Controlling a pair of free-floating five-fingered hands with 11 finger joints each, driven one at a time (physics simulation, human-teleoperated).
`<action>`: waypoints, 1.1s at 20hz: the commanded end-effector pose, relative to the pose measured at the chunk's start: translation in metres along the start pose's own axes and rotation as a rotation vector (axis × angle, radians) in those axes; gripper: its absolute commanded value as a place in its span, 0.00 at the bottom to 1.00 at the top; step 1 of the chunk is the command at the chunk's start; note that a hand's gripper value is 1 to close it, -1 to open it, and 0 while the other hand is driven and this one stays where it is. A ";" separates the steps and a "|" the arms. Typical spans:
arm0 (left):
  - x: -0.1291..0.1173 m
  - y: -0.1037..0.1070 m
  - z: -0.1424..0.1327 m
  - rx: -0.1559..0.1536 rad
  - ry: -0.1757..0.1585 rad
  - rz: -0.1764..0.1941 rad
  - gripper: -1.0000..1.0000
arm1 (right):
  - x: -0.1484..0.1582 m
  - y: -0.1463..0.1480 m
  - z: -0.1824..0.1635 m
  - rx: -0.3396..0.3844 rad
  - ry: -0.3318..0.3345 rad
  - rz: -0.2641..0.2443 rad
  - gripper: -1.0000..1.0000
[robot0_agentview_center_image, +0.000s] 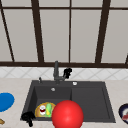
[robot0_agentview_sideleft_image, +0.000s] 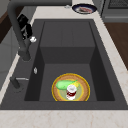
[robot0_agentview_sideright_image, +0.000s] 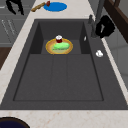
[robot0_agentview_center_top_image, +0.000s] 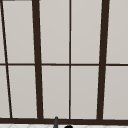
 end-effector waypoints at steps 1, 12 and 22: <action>0.000 0.000 0.000 0.000 0.000 0.000 0.50 | 0.018 -0.021 -0.004 0.007 -0.011 0.020 1.00; 0.000 0.000 0.000 0.000 0.000 0.000 0.50 | 0.038 -0.020 0.001 -0.080 0.080 0.075 1.00; 0.000 0.000 0.000 0.000 0.000 0.000 0.50 | 0.045 -0.019 -0.007 -0.091 0.166 0.139 1.00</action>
